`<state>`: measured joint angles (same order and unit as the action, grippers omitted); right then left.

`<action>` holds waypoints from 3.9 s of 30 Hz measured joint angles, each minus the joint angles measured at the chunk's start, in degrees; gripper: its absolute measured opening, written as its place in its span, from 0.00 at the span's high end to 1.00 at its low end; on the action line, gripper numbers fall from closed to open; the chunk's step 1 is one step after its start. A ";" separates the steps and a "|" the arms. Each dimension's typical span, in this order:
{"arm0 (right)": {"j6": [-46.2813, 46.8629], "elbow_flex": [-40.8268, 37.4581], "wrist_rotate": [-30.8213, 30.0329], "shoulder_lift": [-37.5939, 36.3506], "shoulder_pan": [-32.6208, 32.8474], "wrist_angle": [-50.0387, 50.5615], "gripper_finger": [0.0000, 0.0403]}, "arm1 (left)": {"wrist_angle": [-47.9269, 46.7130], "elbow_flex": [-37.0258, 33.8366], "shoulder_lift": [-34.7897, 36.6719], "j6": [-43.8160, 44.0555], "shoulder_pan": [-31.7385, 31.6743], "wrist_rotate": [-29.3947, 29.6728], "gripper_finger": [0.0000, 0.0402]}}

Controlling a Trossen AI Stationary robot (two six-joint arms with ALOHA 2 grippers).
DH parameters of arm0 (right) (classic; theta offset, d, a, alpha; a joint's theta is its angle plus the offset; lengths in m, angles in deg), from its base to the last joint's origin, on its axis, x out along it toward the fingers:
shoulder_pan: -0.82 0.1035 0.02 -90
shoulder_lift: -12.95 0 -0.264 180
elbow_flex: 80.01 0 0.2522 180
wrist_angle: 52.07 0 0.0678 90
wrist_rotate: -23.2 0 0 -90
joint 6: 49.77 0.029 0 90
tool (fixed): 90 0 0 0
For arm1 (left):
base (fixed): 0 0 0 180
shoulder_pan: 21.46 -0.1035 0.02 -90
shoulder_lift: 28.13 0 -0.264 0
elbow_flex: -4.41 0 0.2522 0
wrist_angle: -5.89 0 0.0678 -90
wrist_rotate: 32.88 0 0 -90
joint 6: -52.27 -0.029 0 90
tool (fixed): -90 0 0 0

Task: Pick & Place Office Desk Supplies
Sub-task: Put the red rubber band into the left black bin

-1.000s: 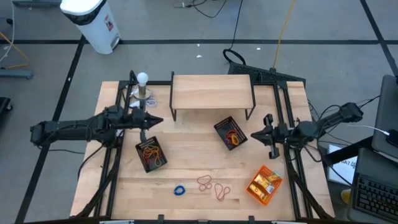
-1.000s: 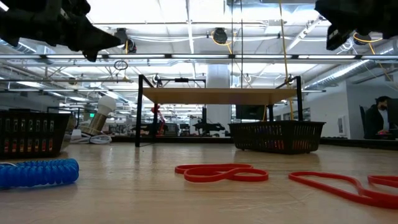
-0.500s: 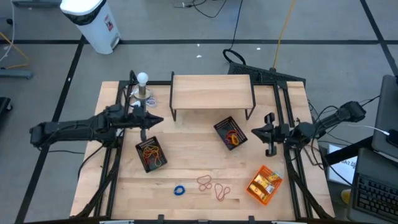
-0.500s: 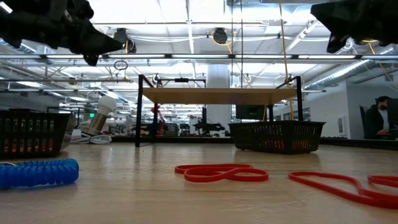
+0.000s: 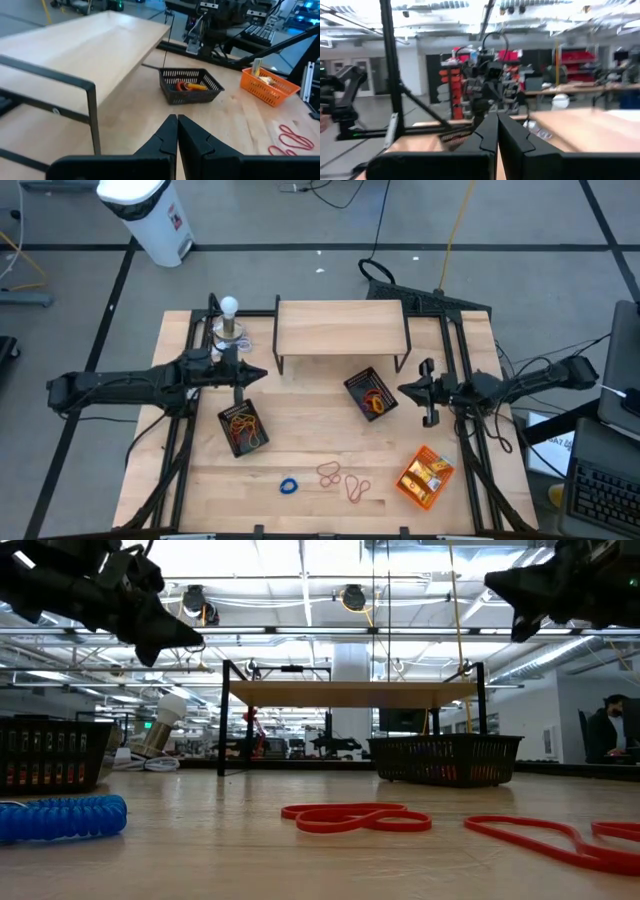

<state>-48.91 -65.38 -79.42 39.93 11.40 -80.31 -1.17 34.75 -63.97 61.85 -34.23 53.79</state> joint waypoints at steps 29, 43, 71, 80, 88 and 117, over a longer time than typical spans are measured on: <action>6.89 -0.07 -9.62 12.51 -4.10 -1.06 0.99 | 0.44 6.39 -11.95 2.67 14.91 -0.38 0.98; 8.99 -0.07 -9.62 13.58 -3.98 -1.19 0.98 | -1.31 6.56 -11.91 5.60 19.27 5.74 0.98; 8.98 -0.07 -9.90 16.01 -0.65 -7.88 0.98 | -3.55 15.12 -30.67 11.91 28.98 9.96 0.98; 10.27 -0.07 -9.88 19.38 -0.65 -9.15 0.98 | -6.64 27.55 -44.47 10.54 32.45 9.96 0.97; 11.41 -0.07 -9.86 21.13 -0.65 -10.70 0.98 | -16.71 39.14 -57.28 9.15 34.37 6.21 0.91; 13.05 0.00 -12.99 22.82 3.81 -14.08 0.98 | -24.33 48.21 -65.17 13.96 39.05 8.32 0.50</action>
<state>-35.86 -65.39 -92.41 62.75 15.21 -94.39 -25.50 82.96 -129.14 75.81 4.82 62.11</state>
